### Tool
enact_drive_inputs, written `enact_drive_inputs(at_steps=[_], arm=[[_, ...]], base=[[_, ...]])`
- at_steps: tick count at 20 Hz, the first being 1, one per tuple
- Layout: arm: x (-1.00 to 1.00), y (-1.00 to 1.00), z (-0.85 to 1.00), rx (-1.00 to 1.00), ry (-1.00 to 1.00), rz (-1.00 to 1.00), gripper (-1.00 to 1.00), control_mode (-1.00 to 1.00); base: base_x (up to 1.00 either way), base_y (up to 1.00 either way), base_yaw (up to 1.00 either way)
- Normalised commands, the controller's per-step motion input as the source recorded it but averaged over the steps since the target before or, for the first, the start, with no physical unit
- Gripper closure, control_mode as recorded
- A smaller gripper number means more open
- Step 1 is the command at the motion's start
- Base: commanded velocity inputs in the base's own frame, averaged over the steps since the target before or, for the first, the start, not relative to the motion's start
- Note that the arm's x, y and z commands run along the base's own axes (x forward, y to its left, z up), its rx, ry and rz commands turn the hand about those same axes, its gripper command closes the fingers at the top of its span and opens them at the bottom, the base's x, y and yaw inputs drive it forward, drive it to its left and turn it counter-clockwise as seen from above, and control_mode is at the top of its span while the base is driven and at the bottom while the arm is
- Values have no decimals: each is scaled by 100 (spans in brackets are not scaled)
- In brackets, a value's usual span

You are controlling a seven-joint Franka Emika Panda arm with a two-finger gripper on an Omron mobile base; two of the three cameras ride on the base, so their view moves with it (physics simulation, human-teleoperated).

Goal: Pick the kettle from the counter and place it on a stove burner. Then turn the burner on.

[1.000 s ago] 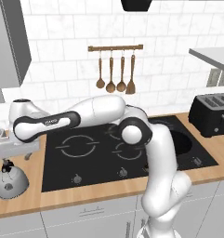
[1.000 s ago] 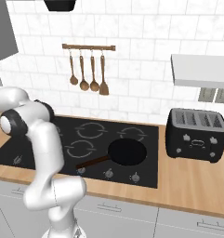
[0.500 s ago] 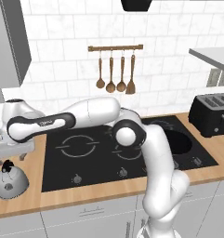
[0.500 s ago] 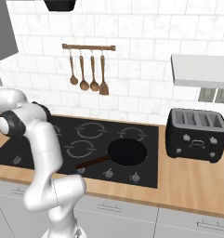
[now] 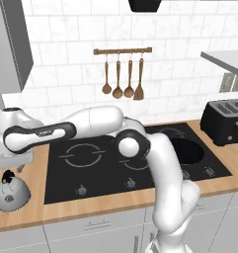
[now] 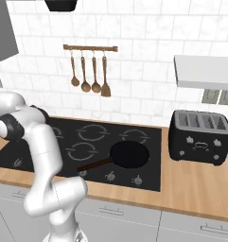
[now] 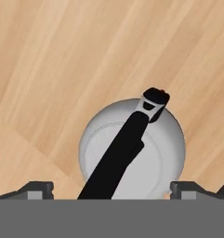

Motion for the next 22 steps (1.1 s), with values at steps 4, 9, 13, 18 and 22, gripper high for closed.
enact_drive_inputs(at_steps=[4,9,13,18,22], arm=[[0,14,-21,0,0,-2,-100,-100],[0,10,-20,-2,0,-6,-100,-100],[0,0,-8,-1,0,-6,-100,-100],[0,0,0,0,0,0,-100,-100],[0,0,0,0,0,0,100,-100]], base=[[0,0,0],[0,0,0],[0,0,0],[0,0,0],[0,0,0]])
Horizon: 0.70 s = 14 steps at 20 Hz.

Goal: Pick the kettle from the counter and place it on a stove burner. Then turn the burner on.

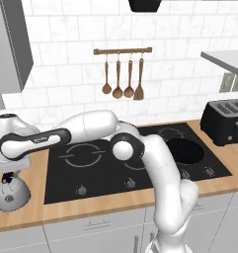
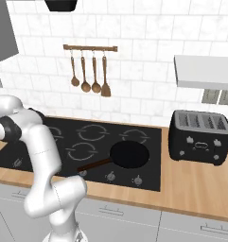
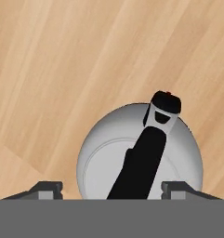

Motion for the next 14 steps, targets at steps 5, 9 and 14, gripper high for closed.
enact_drive_inputs(at_steps=[5,9,14], arm=[[-1,-3,0,0,0,0,100,-100],[-24,-13,21,0,-2,-2,100,-100],[-16,-38,51,0,-10,0,100,-100]], base=[[0,0,0],[0,0,0],[0,0,0]])
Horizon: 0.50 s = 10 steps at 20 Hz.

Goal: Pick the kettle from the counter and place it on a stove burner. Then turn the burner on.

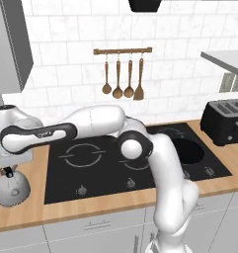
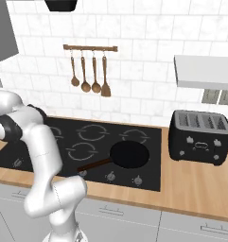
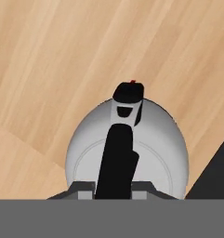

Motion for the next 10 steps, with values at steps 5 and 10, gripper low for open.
enact_drive_inputs(at_steps=[5,10], arm=[[0,-74,36,0,-9,-5,100,-100],[8,-92,15,0,0,-5,100,-100]], base=[[0,0,0],[0,0,0]])
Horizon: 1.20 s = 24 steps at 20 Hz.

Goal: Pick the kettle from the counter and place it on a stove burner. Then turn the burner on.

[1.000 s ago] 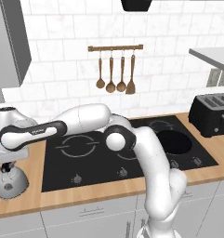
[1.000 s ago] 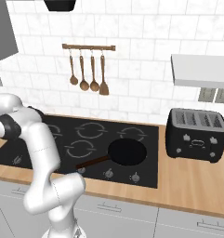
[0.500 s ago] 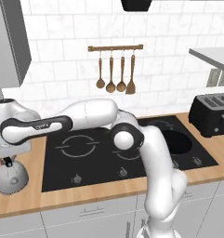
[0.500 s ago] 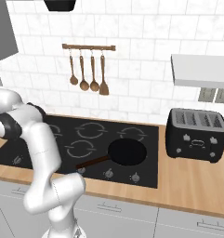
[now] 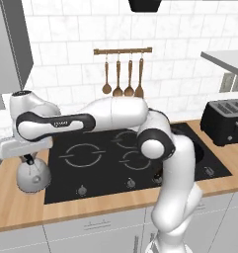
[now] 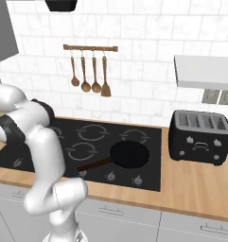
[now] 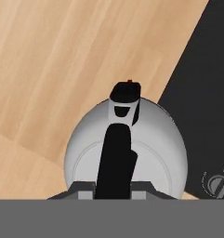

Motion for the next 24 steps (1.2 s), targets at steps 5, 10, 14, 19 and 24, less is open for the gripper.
enact_drive_inputs(at_steps=[5,10,14,19,24], arm=[[34,-92,6,0,0,-7,100,-100],[52,-89,0,0,0,-5,100,-100],[82,-65,0,-2,3,-5,100,-100],[94,-29,1,-7,11,-13,100,-100],[85,0,0,-11,13,-17,100,-100]], base=[[0,0,0],[0,0,0],[0,0,0],[0,0,0],[0,0,0]])
